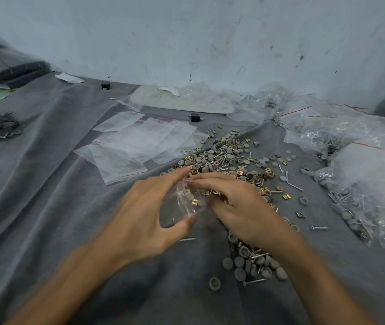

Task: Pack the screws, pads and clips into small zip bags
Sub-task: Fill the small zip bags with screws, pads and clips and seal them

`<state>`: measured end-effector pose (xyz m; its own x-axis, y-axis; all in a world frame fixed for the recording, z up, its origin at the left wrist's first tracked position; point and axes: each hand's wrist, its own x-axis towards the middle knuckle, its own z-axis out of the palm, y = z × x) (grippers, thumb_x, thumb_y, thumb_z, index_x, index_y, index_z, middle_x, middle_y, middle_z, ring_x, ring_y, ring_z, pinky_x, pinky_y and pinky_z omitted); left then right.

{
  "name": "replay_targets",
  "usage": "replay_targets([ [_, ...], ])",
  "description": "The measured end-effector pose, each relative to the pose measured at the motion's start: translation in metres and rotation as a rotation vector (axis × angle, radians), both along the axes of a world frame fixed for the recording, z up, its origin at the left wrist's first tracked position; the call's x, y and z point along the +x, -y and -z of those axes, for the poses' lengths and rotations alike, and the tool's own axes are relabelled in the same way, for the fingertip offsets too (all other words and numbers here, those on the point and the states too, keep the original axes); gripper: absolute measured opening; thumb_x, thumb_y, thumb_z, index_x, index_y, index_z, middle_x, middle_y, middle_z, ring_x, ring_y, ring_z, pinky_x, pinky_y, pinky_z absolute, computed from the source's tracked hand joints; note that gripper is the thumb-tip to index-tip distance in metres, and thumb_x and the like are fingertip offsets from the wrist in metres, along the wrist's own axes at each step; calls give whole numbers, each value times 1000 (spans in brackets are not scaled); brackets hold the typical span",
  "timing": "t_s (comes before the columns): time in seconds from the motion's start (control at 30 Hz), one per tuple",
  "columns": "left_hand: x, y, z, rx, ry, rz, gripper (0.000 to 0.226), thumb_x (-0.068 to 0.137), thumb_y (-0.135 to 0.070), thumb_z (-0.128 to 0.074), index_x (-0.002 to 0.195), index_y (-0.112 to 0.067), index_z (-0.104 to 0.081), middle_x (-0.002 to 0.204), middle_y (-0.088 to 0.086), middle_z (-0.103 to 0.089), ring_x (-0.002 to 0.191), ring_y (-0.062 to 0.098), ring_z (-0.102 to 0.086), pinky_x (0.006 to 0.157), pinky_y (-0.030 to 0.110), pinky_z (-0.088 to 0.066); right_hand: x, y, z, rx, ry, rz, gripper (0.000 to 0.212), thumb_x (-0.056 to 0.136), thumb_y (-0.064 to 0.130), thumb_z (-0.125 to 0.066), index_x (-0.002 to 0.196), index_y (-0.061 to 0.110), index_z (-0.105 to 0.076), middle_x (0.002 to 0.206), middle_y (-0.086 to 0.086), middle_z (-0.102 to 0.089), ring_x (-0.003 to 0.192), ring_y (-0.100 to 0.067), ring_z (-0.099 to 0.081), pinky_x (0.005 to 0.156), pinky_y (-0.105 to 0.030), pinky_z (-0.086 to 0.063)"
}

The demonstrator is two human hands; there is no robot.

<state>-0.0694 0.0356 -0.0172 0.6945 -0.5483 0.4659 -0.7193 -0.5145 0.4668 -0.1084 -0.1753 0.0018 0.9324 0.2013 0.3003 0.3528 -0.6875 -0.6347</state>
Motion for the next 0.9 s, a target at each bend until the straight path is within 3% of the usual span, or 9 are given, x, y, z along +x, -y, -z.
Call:
replay_targets([
  [0.07, 3, -3, -2, -46, 30, -33, 75, 79, -62, -62, 148, -40, -41, 137, -23, -52, 128, 1, -49, 108, 26, -38, 1, 4, 0, 2, 4, 33, 39, 95, 1, -61, 127, 20, -71, 132, 18, -62, 127, 5, -52, 107, -15, -39],
  [0.13, 6, -5, -4, -134, 89, -80, 64, 81, -59, -64, 139, -36, -51, 128, -22, -57, 120, 5, -56, 101, 32, -46, 1, 7, 1, 31, 16, 68, 33, 94, 9, -68, 123, 23, -73, 127, 20, -64, 120, 6, -56, 97, -13, -44],
  [0.23, 9, -5, -5, -267, 182, -136, 37, 86, -49, -65, 117, -30, -63, 109, -21, -64, 103, 3, -62, 91, 29, -49, 0, 9, 0, 127, 66, 134, 18, 90, 24, -75, 107, 32, -75, 109, 21, -68, 100, -1, -65, 80, -15, -47],
  [0.33, 11, -4, -8, -380, 90, -146, 18, 89, -48, -69, 101, -36, -66, 95, -21, -69, 93, 0, -64, 85, 14, -46, -2, 8, -5, 232, 135, 164, 4, 90, 36, -74, 93, 35, -71, 100, 18, -67, 81, -11, -65, 65, -24, -52],
  [0.5, 14, 5, -11, -589, -248, -54, 13, 85, -33, -72, 97, -30, -74, 90, -14, -74, 83, 3, -69, 77, 13, -50, -1, 6, -10, 323, 157, 151, 11, 90, 21, -76, 88, 31, -70, 113, 16, -68, 110, -6, -65, 75, -16, -51],
  [0.67, 13, 12, -13, -709, -508, 76, 15, 85, -26, -70, 96, -18, -76, 91, -6, -79, 83, 0, -71, 72, 10, -51, -2, 6, -14, 335, 148, 124, 11, 87, 19, -78, 87, 28, -72, 110, 17, -70, 87, -13, -70, 70, -22, -55],
  [0.77, 14, 9, -13, -687, -539, 44, 18, 85, -32, -70, 96, -20, -77, 91, -6, -79, 82, 1, -71, 70, 11, -52, -3, 4, -15, 314, 139, 128, 11, 84, 20, -79, 84, 28, -72, 111, 22, -68, 97, -8, -69, 73, -19, -54],
  [0.9, 13, 10, -20, -772, -503, 42, 15, 84, -30, -71, 92, -22, -79, 89, -5, -78, 80, 1, -70, 70, 12, -52, -5, 3, -20, 396, 136, 134, 11, 84, 17, -81, 82, 25, -73, 109, 14, -73, 86, -14, -71, 72, -39, -59],
])
